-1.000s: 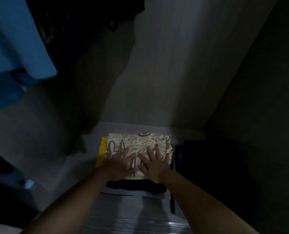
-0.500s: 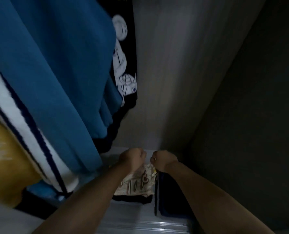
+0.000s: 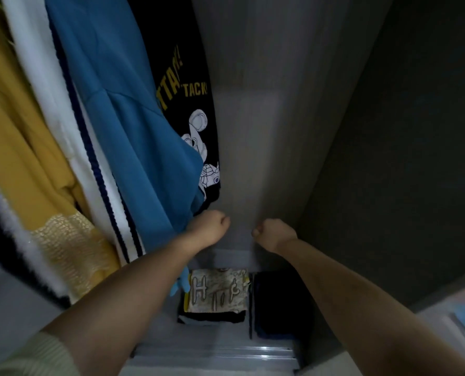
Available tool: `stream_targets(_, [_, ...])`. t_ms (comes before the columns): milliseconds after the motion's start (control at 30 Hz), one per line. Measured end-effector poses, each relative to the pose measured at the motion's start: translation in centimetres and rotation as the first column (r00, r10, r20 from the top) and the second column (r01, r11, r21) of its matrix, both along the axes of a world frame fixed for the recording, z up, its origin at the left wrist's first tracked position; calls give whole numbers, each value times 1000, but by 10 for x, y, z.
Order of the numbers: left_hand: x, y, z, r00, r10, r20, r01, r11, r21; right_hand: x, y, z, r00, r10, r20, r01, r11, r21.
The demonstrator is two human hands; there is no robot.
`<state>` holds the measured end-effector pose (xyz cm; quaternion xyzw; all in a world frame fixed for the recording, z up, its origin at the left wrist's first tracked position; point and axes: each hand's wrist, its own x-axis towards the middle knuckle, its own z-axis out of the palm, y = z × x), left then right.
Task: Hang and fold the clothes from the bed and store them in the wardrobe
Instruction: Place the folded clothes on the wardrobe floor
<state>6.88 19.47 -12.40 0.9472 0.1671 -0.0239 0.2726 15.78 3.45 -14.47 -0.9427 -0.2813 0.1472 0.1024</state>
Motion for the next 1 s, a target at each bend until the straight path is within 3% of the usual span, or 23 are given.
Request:
stream_targets(233, [-16, -31, 38, 955, -295, 19, 295, 955, 29, -53, -67, 34, 966, -223, 131, 206, 970, 133])
stream_targets(467, [-8, -105, 55, 836, -547, 35, 547, 837, 11, -115, -164, 49, 840, -484, 246, 465, 875, 134])
stream_targets(767, [-47, -324, 63, 464, -882, 80, 875, 471, 115, -237, -348, 74, 524, -810, 262, 805, 572, 160])
stream_targets(833, [-60, -377, 69, 363, -928, 84, 916, 372, 151, -264, -393, 77, 448, -856, 258, 858, 493, 146])
stream_targets(1000, [-88, -504, 75, 214, -974, 77, 969, 221, 106, -325, -502, 79, 318, -912, 258, 934, 348, 79])
